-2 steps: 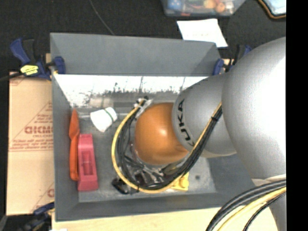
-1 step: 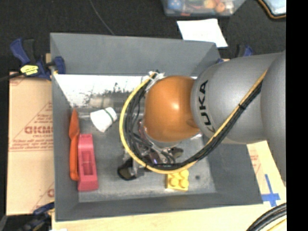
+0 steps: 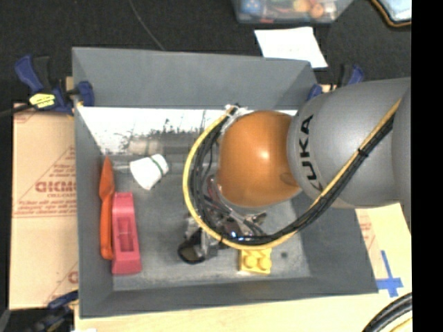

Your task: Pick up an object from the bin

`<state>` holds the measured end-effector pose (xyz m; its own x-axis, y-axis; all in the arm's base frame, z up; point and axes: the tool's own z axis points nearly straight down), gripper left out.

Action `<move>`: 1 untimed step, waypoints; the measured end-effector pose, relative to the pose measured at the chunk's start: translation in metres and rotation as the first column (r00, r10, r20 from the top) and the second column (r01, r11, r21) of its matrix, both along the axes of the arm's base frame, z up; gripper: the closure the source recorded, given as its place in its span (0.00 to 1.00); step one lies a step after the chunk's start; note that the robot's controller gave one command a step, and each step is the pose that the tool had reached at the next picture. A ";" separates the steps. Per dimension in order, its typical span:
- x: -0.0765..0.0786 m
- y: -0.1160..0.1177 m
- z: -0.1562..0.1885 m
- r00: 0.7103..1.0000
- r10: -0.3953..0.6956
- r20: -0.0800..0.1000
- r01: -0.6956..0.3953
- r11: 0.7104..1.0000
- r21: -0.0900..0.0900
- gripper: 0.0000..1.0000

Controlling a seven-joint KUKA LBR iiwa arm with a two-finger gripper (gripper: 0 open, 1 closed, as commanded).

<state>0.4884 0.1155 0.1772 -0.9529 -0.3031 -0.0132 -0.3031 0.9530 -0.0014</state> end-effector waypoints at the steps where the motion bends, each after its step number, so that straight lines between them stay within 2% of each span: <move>1: -0.002 0.012 0.120 1.000 -0.029 0.005 0.029 1.000 0.002 1.00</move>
Offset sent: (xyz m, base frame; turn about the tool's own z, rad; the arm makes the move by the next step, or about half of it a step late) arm 0.0056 0.0024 0.1562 -0.0037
